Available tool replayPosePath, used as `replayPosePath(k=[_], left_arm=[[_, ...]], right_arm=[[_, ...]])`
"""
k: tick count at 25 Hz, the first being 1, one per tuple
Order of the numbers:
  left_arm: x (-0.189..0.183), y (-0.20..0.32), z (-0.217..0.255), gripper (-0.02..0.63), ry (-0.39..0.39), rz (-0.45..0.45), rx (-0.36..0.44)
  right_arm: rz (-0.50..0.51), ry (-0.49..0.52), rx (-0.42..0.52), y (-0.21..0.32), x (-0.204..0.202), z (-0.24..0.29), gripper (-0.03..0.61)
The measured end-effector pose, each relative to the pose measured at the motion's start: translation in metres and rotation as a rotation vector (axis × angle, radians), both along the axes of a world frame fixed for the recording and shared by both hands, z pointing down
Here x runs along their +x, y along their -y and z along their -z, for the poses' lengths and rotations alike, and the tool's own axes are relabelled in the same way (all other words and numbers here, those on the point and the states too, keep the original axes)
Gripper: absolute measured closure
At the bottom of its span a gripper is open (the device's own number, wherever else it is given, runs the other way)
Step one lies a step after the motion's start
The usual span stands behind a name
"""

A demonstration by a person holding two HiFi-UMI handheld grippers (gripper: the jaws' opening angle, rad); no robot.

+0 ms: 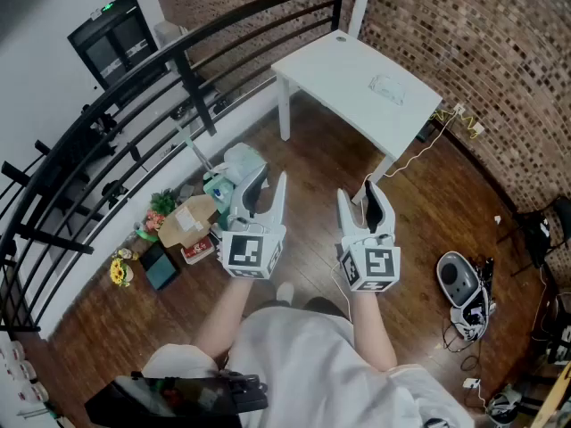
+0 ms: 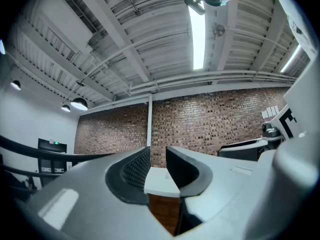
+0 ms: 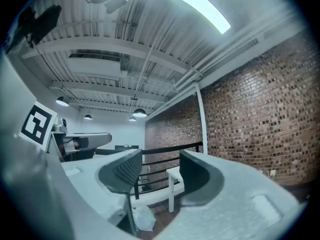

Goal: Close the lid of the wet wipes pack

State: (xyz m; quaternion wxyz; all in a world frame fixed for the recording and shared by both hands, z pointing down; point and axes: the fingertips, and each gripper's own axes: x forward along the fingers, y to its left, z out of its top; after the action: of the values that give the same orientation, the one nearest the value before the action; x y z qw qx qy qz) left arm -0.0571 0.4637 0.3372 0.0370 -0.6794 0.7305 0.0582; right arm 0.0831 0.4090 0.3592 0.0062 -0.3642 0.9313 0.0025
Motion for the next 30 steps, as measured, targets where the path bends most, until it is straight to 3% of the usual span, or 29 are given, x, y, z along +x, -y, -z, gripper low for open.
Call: replayPosePath(k=[10,19,26,30], left_arm=[[-0.05,0.125,-0.028,0.515,-0.014,0.002,-0.032],[-0.042,0.309,-0.009,0.515,0.034,-0.047,-0.017],[-0.032,0.403,-0.014,0.515,0.06,-0.102,-0.053],[-0.049,0.457,-0.022,0.515,0.049,-0.157,-0.057]], right_arm=[[0.009,-0.014,-0.02,0.133,-0.045,-0.021,0.373],[0.037,0.022,-0.006,0.301,-0.051,-0.014,0.379],[0.021,0.012,-0.07,0.38,-0.05,-0.033,0.396],[-0.028,-0.004,-0.086,0.423,-0.06,-0.045,0.397]])
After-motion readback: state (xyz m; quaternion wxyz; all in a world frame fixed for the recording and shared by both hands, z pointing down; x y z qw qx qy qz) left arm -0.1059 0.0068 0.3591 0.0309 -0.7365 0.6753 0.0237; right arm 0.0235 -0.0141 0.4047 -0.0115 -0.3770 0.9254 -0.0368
